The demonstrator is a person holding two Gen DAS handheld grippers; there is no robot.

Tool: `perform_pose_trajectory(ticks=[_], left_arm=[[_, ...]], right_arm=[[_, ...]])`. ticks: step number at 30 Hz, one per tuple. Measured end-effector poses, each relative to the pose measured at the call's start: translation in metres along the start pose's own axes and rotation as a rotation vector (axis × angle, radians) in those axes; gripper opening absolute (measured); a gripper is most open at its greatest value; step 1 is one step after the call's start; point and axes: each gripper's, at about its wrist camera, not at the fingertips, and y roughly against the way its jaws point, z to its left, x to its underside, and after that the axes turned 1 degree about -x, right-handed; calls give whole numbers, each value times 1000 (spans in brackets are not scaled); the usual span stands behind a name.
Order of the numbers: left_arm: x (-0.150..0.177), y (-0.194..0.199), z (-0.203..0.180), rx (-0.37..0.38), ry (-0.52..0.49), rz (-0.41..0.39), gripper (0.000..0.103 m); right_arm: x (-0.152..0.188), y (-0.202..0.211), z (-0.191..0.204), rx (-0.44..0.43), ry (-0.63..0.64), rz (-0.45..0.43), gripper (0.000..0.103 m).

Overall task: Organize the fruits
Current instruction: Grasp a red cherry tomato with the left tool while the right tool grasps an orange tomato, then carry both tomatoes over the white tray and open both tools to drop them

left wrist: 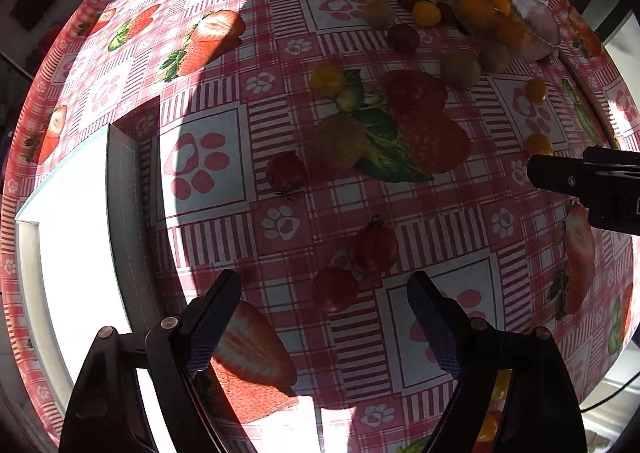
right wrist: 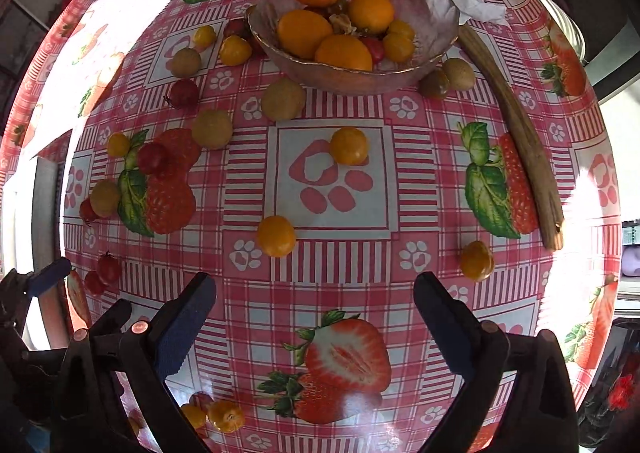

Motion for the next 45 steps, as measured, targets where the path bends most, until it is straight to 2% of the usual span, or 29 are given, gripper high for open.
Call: perform_pose_trajectory(ticks=[2, 3, 6, 7, 9, 10, 11, 12, 16, 20, 32, 38, 45], left_arm=[[-1, 0, 0, 6, 0, -10, 87], [-1, 0, 0, 20, 1, -15, 82], [-3, 2, -2, 41, 1, -23, 74], [-2, 3, -3, 47, -1, -30, 71], [-1, 7, -6, 52, -13, -45, 53], [-1, 9, -7, 56, -17, -49, 48], [-1, 10, -8, 61, -20, -55, 31], [-4, 12, -7, 66, -21, -53, 20], [-4, 13, 4, 146, 45, -36, 20], [4, 21, 19, 176, 96, -37, 20], [33, 63, 66, 172, 176, -90, 20], [43, 79, 90, 151, 228, -120, 20], [66, 84, 141, 107, 317, -130, 20]], right_arm=[[-6, -5, 4, -2, -3, -2, 87], [-8, -7, 6, -6, -3, 0, 79], [-11, -10, 17, 10, 22, -7, 72], [-13, -11, 24, 22, 40, -13, 66], [-15, -11, 30, 41, 69, -24, 56], [-16, -11, 34, 39, 77, -31, 44], [-17, -10, 36, 36, 82, -36, 36], [-18, -10, 36, 24, 80, -35, 22], [-24, -7, 34, -27, 33, -17, 22], [-17, 1, 29, -73, 1, -16, 22], [23, 39, 29, -144, 19, -25, 22], [19, 47, 61, -169, 68, -34, 22], [16, 54, 121, -213, 158, -34, 22]])
